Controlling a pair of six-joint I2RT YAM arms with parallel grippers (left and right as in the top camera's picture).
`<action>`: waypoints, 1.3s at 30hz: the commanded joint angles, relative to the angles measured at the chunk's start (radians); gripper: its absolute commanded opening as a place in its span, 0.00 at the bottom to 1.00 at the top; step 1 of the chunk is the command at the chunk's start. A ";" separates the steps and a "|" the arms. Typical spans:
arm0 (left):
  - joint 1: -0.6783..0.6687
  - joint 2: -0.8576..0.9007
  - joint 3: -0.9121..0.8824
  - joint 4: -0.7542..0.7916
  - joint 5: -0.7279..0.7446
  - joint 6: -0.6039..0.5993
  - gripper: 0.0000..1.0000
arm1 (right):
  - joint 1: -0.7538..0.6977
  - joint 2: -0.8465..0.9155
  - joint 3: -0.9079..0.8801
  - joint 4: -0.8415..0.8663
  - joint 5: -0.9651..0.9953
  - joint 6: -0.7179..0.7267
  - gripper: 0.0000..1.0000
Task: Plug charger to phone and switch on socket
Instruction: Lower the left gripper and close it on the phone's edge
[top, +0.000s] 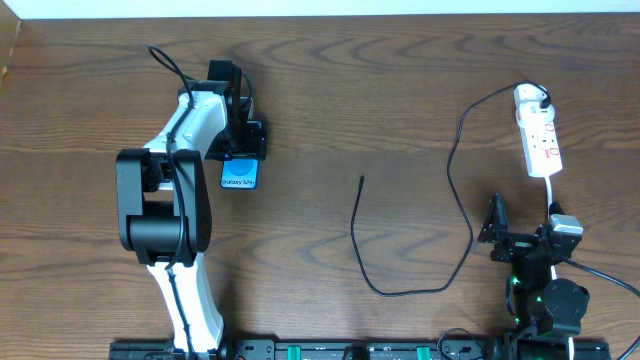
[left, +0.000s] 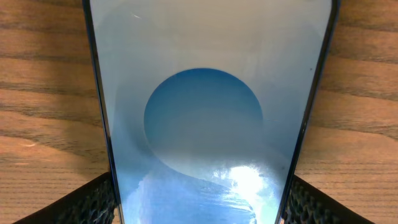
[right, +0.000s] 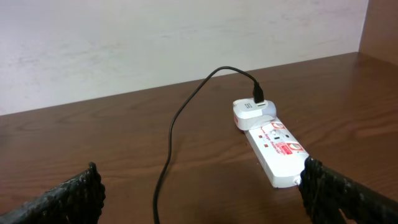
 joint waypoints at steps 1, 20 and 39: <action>0.002 0.035 -0.006 -0.006 -0.002 -0.001 0.81 | 0.003 -0.006 -0.001 -0.005 0.001 0.003 0.99; 0.002 0.035 -0.006 -0.006 -0.002 -0.001 0.68 | 0.003 -0.006 -0.001 -0.005 0.001 0.003 0.99; 0.002 0.034 -0.006 -0.006 -0.002 0.003 0.08 | 0.003 -0.006 -0.001 -0.005 0.001 0.003 0.99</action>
